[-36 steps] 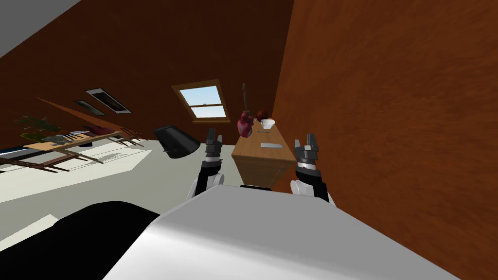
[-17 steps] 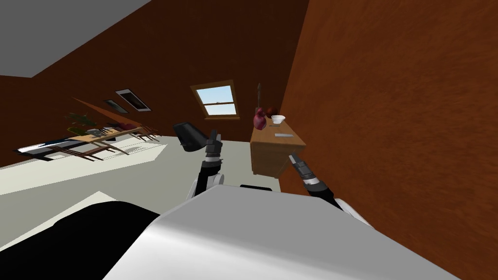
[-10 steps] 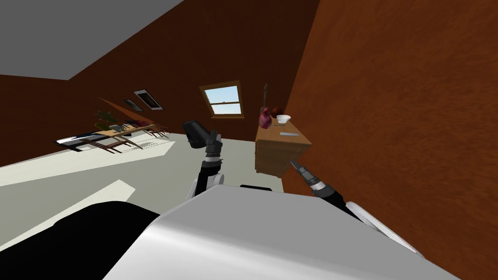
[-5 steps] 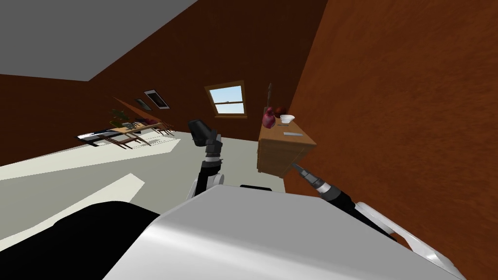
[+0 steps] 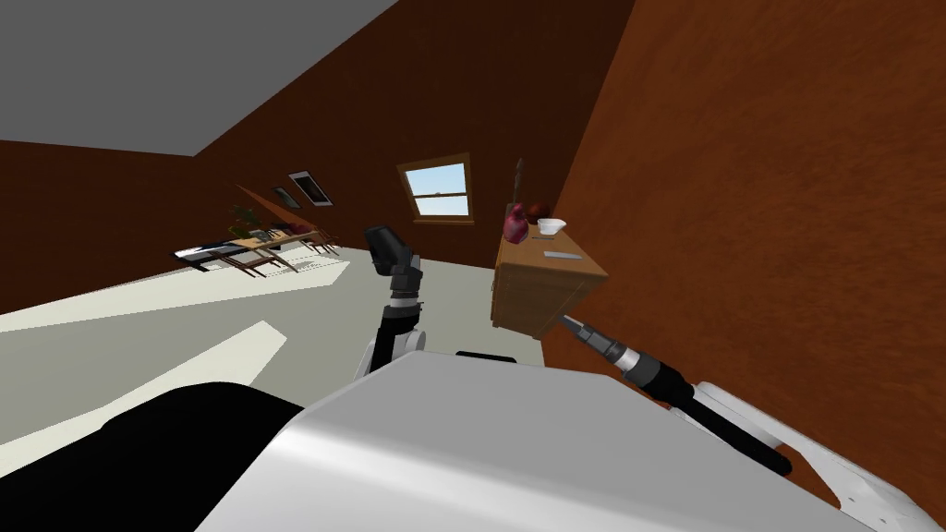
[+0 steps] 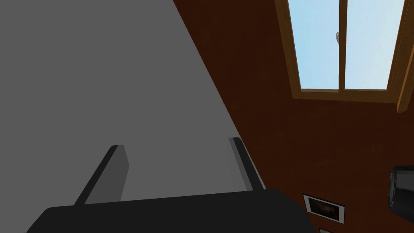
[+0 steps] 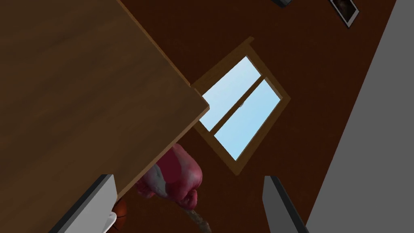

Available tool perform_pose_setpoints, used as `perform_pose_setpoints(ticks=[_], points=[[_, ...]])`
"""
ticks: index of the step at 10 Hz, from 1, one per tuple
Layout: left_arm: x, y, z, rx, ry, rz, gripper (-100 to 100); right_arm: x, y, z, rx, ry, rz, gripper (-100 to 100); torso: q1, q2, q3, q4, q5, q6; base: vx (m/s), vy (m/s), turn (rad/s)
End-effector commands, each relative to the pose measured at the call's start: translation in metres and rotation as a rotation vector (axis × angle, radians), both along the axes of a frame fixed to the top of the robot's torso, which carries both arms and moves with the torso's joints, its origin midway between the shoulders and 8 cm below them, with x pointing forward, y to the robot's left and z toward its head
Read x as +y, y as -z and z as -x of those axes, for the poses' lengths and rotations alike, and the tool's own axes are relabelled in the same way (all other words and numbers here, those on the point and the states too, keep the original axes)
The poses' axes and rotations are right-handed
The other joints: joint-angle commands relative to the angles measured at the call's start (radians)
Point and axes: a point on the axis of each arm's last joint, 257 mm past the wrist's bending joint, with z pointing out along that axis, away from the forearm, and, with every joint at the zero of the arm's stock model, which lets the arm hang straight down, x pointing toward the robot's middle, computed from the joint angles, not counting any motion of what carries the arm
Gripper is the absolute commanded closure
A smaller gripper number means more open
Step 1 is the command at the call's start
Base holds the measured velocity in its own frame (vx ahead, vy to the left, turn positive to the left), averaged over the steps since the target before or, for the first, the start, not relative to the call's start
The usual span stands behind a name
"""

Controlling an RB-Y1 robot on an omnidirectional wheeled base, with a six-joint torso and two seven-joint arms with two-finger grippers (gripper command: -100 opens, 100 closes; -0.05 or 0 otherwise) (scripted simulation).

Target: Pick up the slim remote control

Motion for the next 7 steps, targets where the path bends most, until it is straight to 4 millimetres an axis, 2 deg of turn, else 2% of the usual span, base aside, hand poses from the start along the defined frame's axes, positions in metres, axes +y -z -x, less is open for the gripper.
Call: perform_pose_setpoints(ticks=[1, 2, 3, 5, 6, 7], points=[[0.0, 0.0, 0.0, 0.0, 0.0, 0.0, 0, -0.009, 0.004, 0.001, 0.016, -0.025, 0.049, -100, 0.0, 0.0, 0.0, 0.0, 0.0, 0.0, -0.03, 0.027, 0.107], [0.0, 0.0, 0.0, 0.0, 0.0, 0.0, 0, -0.011, 0.004, 0.001, 0.019, -0.033, 0.062, -100, 0.0, 0.0, 0.0, 0.0, 0.0, 0.0, -0.011, 0.015, 0.004], [0.0, 0.0, 0.0, 0.0, 0.0, 0.0, 0, -0.023, 0.012, 0.006, 0.041, -0.053, 0.112, -100, 0.0, -0.001, 0.0, 0.0, 0.0, 0.001, -0.022, 0.026, 0.144], [0.0, 0.0, 0.0, 0.0, 0.0, 0.0, 0, -0.028, 0.011, 0.006, 0.05, -0.077, 0.15, -100, 0.0, 0.0, 0.0, 0.0, 0.0, 0.0, -0.018, 0.017, 0.041], [0.0, 0.0, 0.0, 0.0, 0.0, 0.0, 0, -0.04, 0.018, 0.01, 0.071, -0.096, 0.2, -100, 0.0, -0.001, 0.0, 0.0, 0.0, 0.001, -0.02, 0.026, 0.158], [0.0, 0.0, 0.0, 0.0, 0.0, 0.0, 0, -0.044, 0.016, 0.01, 0.076, -0.112, 0.226, -100, 0.0, -0.001, 0.0, 0.0, 0.0, 0.0, -0.021, 0.018, 0.093]])
